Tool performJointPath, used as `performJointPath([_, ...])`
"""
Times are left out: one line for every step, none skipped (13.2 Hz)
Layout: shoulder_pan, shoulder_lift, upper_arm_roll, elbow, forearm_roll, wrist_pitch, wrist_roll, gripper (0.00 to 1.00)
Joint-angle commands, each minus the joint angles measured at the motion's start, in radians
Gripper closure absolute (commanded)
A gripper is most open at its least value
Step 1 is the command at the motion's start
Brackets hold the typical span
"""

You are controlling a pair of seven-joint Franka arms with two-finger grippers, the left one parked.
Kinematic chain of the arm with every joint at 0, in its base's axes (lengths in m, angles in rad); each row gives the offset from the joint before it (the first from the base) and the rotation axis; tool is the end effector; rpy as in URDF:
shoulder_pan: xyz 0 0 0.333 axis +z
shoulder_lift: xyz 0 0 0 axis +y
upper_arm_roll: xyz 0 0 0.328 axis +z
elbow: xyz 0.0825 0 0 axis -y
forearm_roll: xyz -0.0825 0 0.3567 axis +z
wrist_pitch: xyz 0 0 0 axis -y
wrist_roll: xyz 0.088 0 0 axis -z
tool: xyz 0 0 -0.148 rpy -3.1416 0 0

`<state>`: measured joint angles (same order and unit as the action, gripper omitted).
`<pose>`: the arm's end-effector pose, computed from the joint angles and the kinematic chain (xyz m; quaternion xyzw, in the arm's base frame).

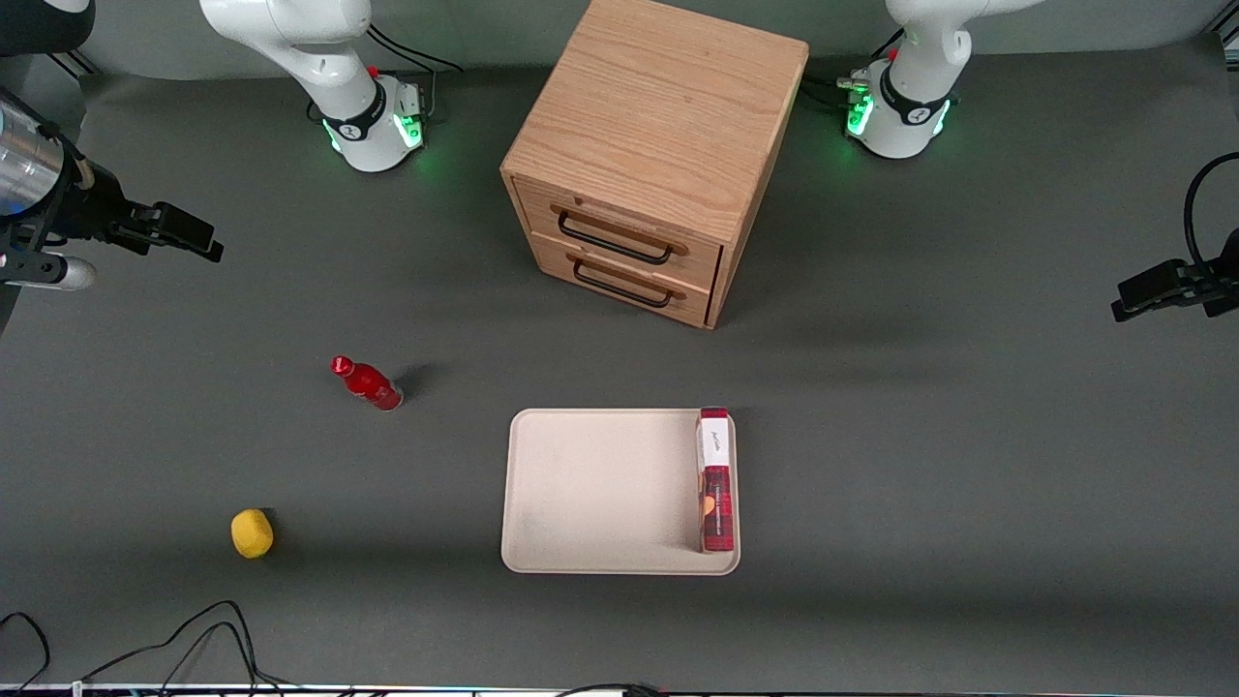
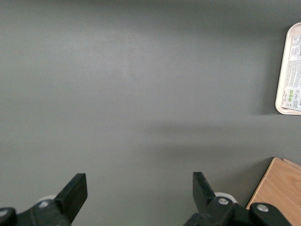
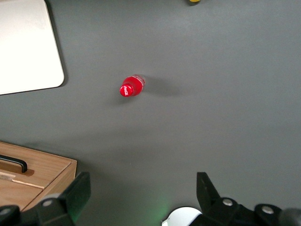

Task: Open upper drawer
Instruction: 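Move the right gripper from rest toward the cabinet's upper drawer handle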

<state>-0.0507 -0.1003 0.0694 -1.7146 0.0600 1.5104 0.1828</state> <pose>0.4812 0.0197 0.5783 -0.9949 0.0819 0.0544 0.0212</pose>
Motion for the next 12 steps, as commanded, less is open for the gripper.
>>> performJointPath([-0.011,-0.012,0.004,0.003,-0.009,0.007,0.018,0.00])
performJointPath([-0.009,-0.010,0.004,0.004,-0.009,0.007,0.018,0.00])
performJointPath([-0.008,-0.010,0.004,0.004,-0.009,0.007,0.017,0.00])
performJointPath([-0.008,-0.009,0.004,0.013,-0.009,0.007,0.015,0.00])
performJointPath([-0.008,-0.004,0.004,0.026,-0.009,0.004,0.012,0.00])
performJointPath([-0.008,-0.004,0.004,0.029,-0.009,0.004,0.015,0.00])
performJointPath([-0.006,-0.003,0.004,0.032,-0.009,0.002,0.018,0.00])
performJointPath([-0.011,-0.004,0.004,0.030,-0.002,0.002,0.021,0.00])
performJointPath([-0.009,-0.003,0.003,0.038,0.003,0.002,0.020,0.00])
performJointPath([-0.005,0.011,0.003,0.062,0.003,0.002,0.021,0.00])
performJointPath([0.002,0.023,0.004,0.081,0.003,-0.001,0.021,0.00])
performJointPath([0.005,0.028,0.006,0.090,0.003,0.001,0.020,0.00])
